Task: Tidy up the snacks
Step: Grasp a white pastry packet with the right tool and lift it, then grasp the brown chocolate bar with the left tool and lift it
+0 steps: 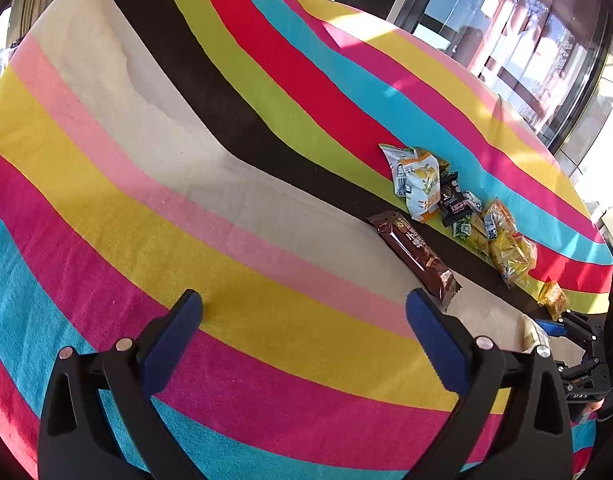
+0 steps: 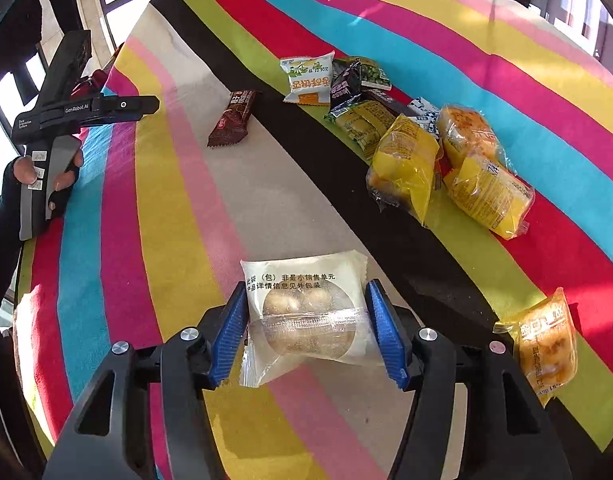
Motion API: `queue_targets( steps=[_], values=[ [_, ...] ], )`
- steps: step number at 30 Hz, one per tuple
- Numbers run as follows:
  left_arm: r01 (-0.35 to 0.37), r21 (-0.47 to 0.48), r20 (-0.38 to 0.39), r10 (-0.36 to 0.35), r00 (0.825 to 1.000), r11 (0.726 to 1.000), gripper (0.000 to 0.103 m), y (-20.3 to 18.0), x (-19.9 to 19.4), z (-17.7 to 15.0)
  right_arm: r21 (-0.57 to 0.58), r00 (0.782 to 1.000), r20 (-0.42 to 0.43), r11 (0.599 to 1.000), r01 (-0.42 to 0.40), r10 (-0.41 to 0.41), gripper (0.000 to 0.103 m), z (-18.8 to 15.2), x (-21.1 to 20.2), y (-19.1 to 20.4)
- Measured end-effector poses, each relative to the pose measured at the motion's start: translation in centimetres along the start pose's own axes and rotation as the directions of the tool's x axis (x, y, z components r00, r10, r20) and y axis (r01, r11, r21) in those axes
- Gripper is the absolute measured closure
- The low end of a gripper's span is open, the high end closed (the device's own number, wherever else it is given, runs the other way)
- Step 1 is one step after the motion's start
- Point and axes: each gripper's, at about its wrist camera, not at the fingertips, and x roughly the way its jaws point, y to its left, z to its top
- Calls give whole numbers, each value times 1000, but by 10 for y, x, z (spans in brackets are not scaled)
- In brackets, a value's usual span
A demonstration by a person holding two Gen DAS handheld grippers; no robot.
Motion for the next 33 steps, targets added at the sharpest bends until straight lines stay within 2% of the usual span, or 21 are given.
queue_targets(
  steps=[2, 6, 10, 13, 14, 17, 19, 22, 24, 25, 27, 28, 33],
  values=[
    [0, -1, 0, 0, 1000, 1000, 2, 0, 0, 0, 96, 999, 26, 995, 40, -43, 55, -12, -10, 12],
    [-5, 2, -1, 5, 1000, 1000, 2, 0, 0, 0, 191, 984, 46, 968, 160, -171, 56, -36, -27, 47],
    [-38, 28, -15, 38, 999, 999, 2, -6, 3, 1, 216, 971, 62, 953, 211, -229, 56, -50, -41, 72],
    [-88, 59, -65, 92, 994, 994, 2, -16, 8, 3, 215, 960, 57, 942, 257, -275, 56, -56, -42, 79],
    [-84, 63, -84, 89, 993, 994, 2, -22, 10, 3, 213, 958, 54, 940, 265, -282, 56, -57, -42, 80],
    [-31, 125, -132, 48, 990, 992, 2, -51, 24, 2, 243, 963, 56, 939, 244, -265, 55, -57, -42, 73],
    [-61, 161, -156, 87, 984, 985, 2, -70, 37, 2, 270, 965, 61, 935, 231, -256, 55, -59, -43, 69],
    [-90, 62, -140, 98, 985, 994, 2, -83, 53, 13, 274, 962, 63, 932, 238, -264, 55, -59, -43, 69],
    [-152, 14, -136, 153, 979, 988, 2, -92, 68, 23, 267, 961, 60, 932, 245, -269, 55, -58, -41, 67],
    [-197, 17, -138, 197, 971, 980, 2, -99, 77, 28, 268, 961, 60, 932, 245, -270, 55, -59, -41, 66],
    [-303, 90, -155, 314, 937, 949, 2, -114, 97, 33, 281, 962, 64, 929, 239, -267, 54, -60, -42, 63],
    [-329, 134, -160, 348, 924, 935, 1, -120, 102, 32, 289, 963, 68, 929, 232, -262, 54, -61, -43, 62],
    [-273, 184, -109, 296, 949, 944, 1, -110, 80, 21, 306, 968, 82, 930, 203, -238, 54, -63, -45, 58]
  ],
)
